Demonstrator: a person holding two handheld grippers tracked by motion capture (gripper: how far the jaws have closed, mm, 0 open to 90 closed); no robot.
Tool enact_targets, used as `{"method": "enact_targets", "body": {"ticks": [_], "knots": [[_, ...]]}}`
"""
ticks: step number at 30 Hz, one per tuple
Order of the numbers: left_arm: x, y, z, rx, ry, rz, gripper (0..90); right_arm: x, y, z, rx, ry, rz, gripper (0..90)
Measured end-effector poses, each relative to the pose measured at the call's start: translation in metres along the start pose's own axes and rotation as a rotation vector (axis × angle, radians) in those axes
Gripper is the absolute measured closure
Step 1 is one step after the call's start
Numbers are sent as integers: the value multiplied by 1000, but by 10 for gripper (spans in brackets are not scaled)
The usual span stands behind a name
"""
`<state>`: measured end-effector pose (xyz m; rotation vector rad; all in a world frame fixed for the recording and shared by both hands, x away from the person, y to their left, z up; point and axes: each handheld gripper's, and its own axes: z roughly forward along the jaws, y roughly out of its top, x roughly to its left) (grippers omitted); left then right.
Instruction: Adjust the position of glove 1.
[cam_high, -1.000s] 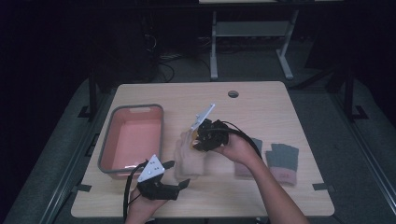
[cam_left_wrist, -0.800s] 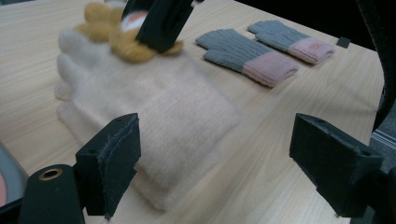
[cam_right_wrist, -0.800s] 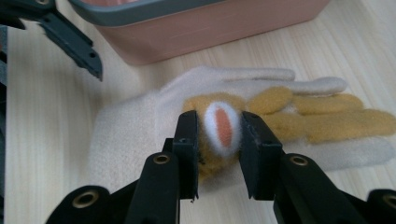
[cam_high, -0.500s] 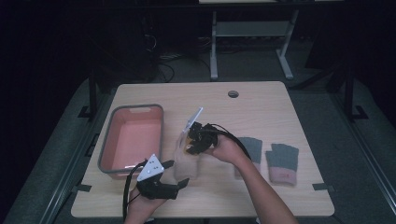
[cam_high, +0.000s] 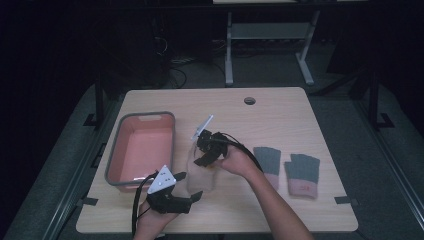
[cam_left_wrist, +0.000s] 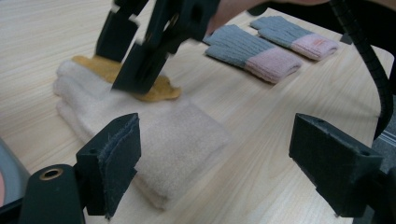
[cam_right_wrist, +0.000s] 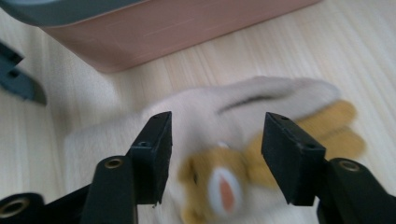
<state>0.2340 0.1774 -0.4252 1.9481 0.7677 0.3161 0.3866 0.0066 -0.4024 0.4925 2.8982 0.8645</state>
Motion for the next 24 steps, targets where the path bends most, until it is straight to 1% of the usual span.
{"method": "enact_targets", "body": {"ticks": [2, 4, 5, 6, 8, 9, 10, 12, 15, 17, 20, 22, 23, 24], "knots": [[-1, 0, 0, 1, 1, 3, 169, 3, 4, 9, 23, -6, -3, 400], [-1, 0, 1, 6, -1, 1, 169, 5, 6, 17, 44, 1, 0, 386], [-1, 0, 1, 6, -1, 1, 169, 5, 6, 17, 44, 1, 0, 386], [0, -1, 1, 7, -1, -2, 170, 6, 8, 24, 61, -6, 6, 373], [-1, 0, 1, 6, 2, -1, 169, 7, 9, 31, 84, -10, 1, 379], [-1, 0, 1, 6, 2, -1, 170, 7, 9, 31, 84, -10, 1, 379], [-1, 0, 1, 4, 2, -3, 170, 8, 8, 35, 102, -18, -8, 387], [-1, 0, 2, 6, 1, -6, 170, 7, 7, 34, 102, -12, -16, 396], [-1, 0, 3, 7, -2, -11, 170, 5, 3, 30, 120, -19, -18, 400], [-1, 0, 3, 9, -5, -9, 170, 4, 1, 29, 121, -21, -17, 401], [-3, 2, 5, 9, -9, -11, 170, 0, -9, 23, 117, -26, 5, 402], [-4, 2, 8, 10, -15, -20, 175, -3, -19, 16, 116, -32, 22, 402], [-5, 4, 11, 23, -16, -19, 175, -5, -23, 14, 119, -36, 25, 402], [-6, 4, 12, 23, -19, -24, 175, -6, -26, 12, 118, -40, 30, 401]]}}
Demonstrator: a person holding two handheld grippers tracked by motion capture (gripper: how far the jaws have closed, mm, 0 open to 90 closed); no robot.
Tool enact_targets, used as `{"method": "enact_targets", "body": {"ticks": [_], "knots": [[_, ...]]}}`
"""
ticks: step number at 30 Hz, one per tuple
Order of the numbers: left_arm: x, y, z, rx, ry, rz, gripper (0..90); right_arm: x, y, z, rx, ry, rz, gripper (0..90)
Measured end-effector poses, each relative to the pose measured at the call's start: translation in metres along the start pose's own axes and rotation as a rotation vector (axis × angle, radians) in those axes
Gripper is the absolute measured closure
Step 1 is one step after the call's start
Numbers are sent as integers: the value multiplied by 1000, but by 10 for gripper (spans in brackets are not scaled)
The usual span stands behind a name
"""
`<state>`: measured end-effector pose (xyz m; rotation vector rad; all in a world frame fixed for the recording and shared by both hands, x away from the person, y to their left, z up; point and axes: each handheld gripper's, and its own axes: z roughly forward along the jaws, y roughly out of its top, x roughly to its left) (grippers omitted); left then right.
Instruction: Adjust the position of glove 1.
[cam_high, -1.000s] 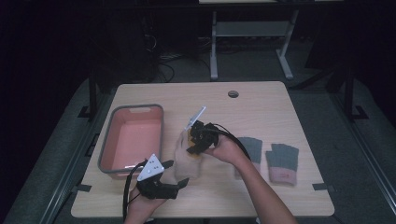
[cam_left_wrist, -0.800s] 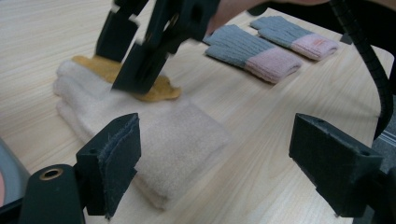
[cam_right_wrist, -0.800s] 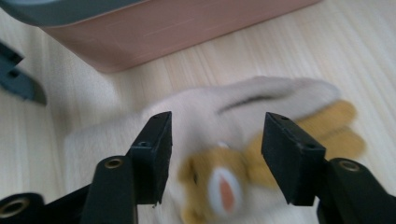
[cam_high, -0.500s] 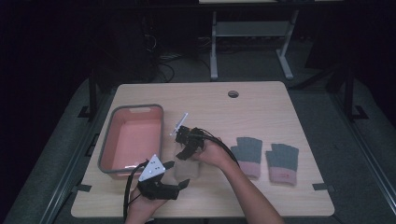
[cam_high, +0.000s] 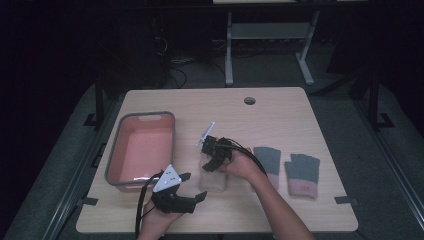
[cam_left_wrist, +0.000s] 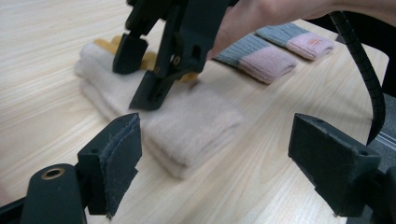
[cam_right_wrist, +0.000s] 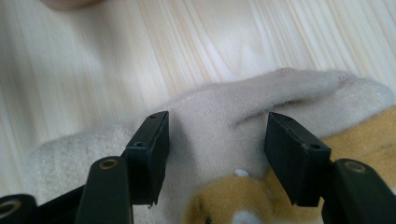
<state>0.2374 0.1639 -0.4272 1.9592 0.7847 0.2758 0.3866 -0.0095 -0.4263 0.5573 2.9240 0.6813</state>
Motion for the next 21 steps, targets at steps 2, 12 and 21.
{"method": "enact_targets", "body": {"ticks": [2, 12, 21], "knots": [[-2, 1, 3, 3, -3, -11, 176, -2, -6, -3, 0, -3, 9, 400], [2, 9, 17, 73, 8, -70, 207, -5, -32, -35, -122, 15, 141, 326], [4, 21, 37, 140, 29, -124, 292, -6, -64, -53, -214, 10, 301, 321]]}}
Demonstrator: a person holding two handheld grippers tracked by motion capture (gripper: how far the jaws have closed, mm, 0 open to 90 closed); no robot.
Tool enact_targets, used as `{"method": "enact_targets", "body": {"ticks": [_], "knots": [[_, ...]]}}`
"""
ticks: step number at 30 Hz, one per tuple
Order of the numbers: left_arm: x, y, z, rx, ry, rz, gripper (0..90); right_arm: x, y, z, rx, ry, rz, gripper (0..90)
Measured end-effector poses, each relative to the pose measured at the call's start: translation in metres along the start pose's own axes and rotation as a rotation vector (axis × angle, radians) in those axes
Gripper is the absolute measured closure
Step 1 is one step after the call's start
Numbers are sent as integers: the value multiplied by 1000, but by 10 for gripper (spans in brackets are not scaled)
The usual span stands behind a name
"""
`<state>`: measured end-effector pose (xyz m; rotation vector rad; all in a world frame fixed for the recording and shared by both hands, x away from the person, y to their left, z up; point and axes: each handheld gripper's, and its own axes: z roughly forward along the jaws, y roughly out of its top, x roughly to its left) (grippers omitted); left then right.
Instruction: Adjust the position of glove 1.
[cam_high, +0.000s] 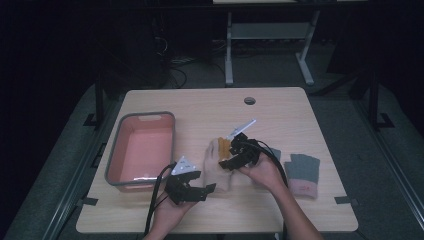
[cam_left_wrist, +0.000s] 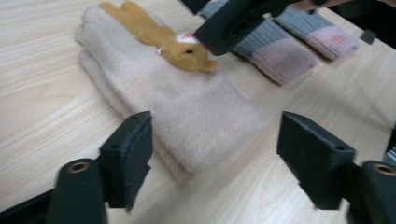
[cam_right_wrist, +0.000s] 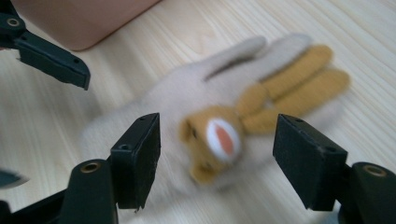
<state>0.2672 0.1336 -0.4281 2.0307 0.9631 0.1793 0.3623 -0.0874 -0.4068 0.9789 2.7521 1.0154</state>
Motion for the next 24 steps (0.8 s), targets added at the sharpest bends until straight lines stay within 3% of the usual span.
{"method": "enact_targets", "body": {"ticks": [1, 4, 5, 6, 9, 10, 15, 24], "knots": [[2, 3, 5, 9, -1, -30, 292, 0, -5, -2, -1, -11, 16, 321], [3, 6, 9, 17, 0, -51, 293, -1, -11, -4, -9, -16, 32, 324], [4, 7, 12, 21, 7, -56, 294, -2, -14, -4, -6, -14, 44, 325], [5, 8, 17, 39, 41, -71, 328, -3, -19, -3, -4, -11, 68, 325], [4, 7, 25, 64, 67, -92, 343, -3, -26, 0, -20, -3, 108, 328], [4, 7, 25, 64, 67, -92, 349, -3, -26, 0, -20, -3, 108, 328], [5, 4, 36, 110, 85, -116, 353, -4, -38, 7, -41, 26, 198, 326], [6, 2, 43, 143, 97, -130, 378, -8, -46, 23, -60, 52, 293, 327]]}}
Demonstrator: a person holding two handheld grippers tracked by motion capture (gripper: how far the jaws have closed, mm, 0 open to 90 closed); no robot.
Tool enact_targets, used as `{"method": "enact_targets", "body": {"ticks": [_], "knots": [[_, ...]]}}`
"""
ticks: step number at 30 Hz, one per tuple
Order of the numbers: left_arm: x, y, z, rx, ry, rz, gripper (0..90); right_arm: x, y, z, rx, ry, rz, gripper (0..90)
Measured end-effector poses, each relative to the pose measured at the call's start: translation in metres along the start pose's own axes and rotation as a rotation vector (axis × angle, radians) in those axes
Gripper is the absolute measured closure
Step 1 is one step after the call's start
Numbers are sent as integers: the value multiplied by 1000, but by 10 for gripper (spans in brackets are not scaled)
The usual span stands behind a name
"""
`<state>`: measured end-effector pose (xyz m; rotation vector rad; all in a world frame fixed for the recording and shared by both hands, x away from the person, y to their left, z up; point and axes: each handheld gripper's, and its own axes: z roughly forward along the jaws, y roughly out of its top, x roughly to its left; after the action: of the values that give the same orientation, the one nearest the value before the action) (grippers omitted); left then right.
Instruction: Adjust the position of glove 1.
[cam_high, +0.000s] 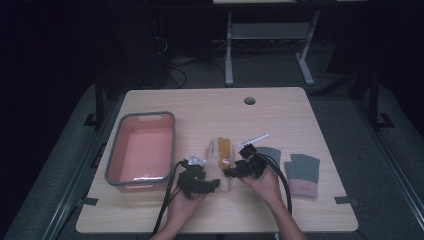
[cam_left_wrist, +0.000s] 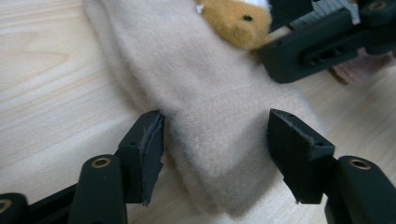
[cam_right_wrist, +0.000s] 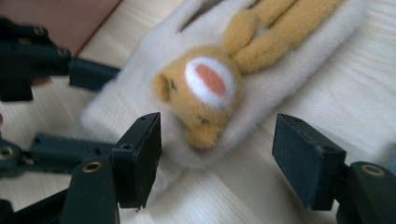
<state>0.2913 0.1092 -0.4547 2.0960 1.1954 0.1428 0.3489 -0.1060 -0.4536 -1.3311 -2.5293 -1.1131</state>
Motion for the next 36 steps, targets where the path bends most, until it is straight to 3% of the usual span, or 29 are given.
{"method": "enact_targets", "body": {"ticks": [6, 8, 14, 19, 26, 32, 34, 36], "knots": [[2, 1, 1, 14, -13, 7, 409, -3, -1, 7, -6, 29, 68, 345], [3, 1, 2, 22, -19, 0, 414, -3, -1, 8, -9, 31, 71, 353], [5, 4, 2, 50, -52, -1, 483, -1, 0, 14, -4, 60, 113, 499], [6, 4, 3, 53, -63, -8, 530, 0, -2, 16, 4, 89, 205, 614], [9, 7, 3, 57, -97, -36, 620, 0, -2, 20, 0, 107, 228, 719], [13, 8, 4, 56, -127, -64, 637, -2, -3, 19, 7, 116, 252, 709], [15, 7, 4, 58, -135, -62, 639, -4, -3, 17, 6, 130, 290, 591], [15, 7, 3, 60, -135, -58, 639, -5, -3, 15, 5, 135, 303, 562]]}}
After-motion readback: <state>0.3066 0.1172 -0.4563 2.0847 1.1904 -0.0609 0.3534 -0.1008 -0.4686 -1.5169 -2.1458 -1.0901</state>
